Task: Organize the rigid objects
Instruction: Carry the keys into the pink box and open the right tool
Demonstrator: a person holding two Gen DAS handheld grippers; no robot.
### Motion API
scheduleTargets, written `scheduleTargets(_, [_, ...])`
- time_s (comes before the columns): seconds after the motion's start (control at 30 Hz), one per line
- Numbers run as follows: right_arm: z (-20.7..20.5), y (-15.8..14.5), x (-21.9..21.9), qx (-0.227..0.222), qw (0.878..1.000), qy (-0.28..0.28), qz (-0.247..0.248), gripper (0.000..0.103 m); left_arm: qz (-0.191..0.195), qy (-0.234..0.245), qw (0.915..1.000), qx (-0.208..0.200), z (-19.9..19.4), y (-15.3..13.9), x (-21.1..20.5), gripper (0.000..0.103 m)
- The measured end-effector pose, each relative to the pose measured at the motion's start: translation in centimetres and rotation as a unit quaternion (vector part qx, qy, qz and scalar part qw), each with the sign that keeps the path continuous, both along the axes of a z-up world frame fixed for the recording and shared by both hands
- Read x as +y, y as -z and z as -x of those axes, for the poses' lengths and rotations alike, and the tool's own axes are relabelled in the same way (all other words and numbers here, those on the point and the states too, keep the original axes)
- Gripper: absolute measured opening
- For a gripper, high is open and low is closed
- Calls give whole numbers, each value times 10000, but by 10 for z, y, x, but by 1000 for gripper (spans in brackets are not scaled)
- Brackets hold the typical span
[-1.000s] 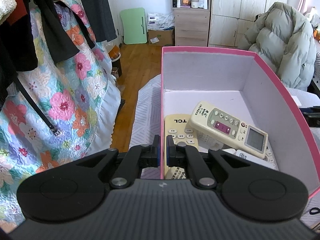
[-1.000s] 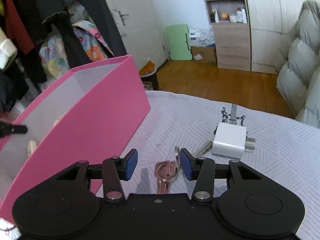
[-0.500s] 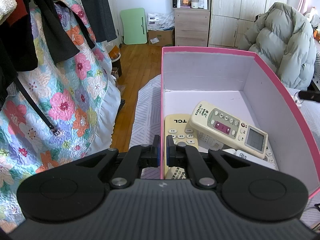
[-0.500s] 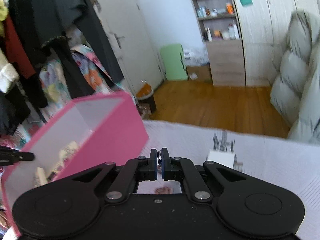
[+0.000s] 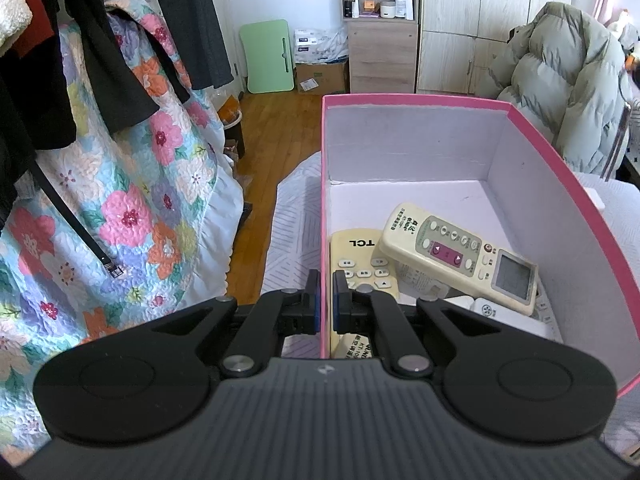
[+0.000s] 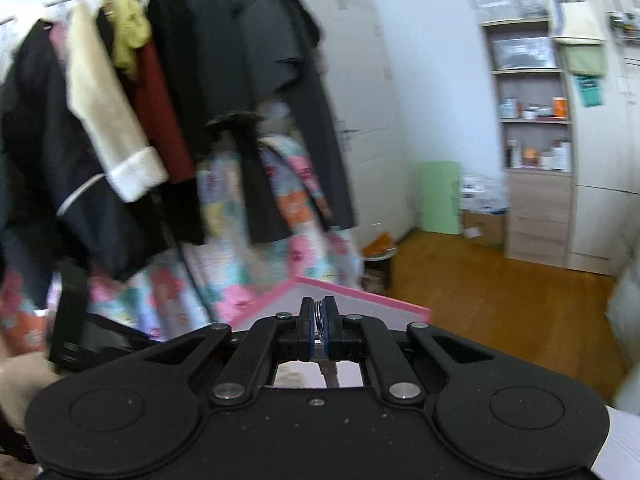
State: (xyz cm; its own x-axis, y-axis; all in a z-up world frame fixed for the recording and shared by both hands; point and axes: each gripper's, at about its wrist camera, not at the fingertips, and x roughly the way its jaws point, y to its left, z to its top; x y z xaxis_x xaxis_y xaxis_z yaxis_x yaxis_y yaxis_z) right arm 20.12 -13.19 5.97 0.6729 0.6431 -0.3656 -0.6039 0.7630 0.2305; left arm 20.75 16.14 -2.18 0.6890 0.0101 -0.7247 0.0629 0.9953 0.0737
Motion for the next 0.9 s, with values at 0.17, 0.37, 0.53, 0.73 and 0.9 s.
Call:
scheduleTargets(0.17, [-13,1,34,427,9969,-662,-30,6,91,0,10000,-7,-1,-1,1,4])
scheduleTargets(0.37, [-37,27,78,1362,9833,-1209,-27,6,142,20,9999,13,-1,-2,4,4])
scheduleTargets(0.53, [-61,57,117,2102,9674,-1404,186,6,205,17,9998,1,-1,-2,6,4])
scheduleTargets(0.73, [-63,55,127,2114,9667,-1441,82,14,213,15,9998,4,-1,-2,6,5])
scheduleTargets(0.9, [-39,24,81,1668,9799,-1094,-16,22,203,35,9998,-33,-2,-2,6,5])
